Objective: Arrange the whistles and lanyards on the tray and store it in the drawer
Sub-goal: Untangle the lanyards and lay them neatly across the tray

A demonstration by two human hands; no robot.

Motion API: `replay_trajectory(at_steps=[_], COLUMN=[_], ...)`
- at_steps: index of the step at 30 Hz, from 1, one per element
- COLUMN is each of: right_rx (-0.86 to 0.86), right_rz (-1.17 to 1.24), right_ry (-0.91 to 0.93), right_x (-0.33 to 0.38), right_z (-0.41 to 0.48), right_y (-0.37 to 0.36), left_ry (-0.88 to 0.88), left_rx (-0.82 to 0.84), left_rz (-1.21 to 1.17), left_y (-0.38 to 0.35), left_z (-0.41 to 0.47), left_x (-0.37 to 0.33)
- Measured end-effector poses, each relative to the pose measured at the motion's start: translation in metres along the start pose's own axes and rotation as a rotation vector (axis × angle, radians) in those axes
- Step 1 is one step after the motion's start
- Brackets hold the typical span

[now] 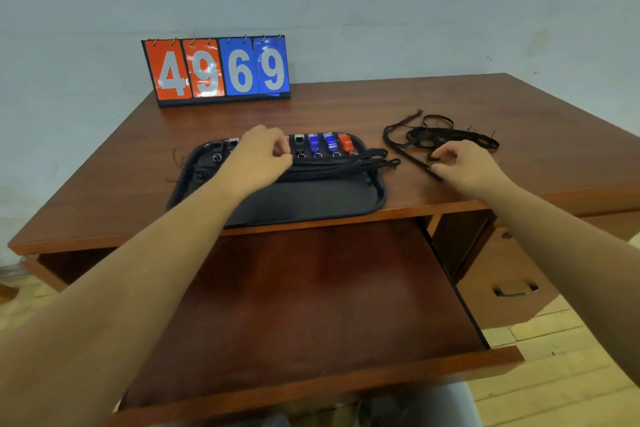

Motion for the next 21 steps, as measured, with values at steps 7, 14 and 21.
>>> replay_trajectory(at_steps=[7, 14, 21], right_rx=[-0.006, -0.068, -0.076], right_rz=[-0.103, 0.174, 0.698], right_ry=[-0.021, 0.059, 0.116], right_x=[-0.029, -0.01, 0.007], right_z=[-0.003, -0.014, -0.027], right_y=[-0.01, 0.028, 0.059], left_ry=[-0.179, -0.226, -0.283], left_rx=[0.146, 0.221, 0.358], left_rz=[-0.122, -0.13, -0.105], left_y=[-0.058, -0.085, -0.096], left_z=[0.01, 0.028, 0.033], left_x=[-0.1, -0.138, -0.187])
Point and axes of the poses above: each hand's wrist, its own z-axis towards the middle knuckle, its own y-axis out of the back of the hand, x = y × z, the point moved 3 cm from there along z, towards the middle knuckle, and after that the axes turned 4 degrees about y, right-handed, at the moved point
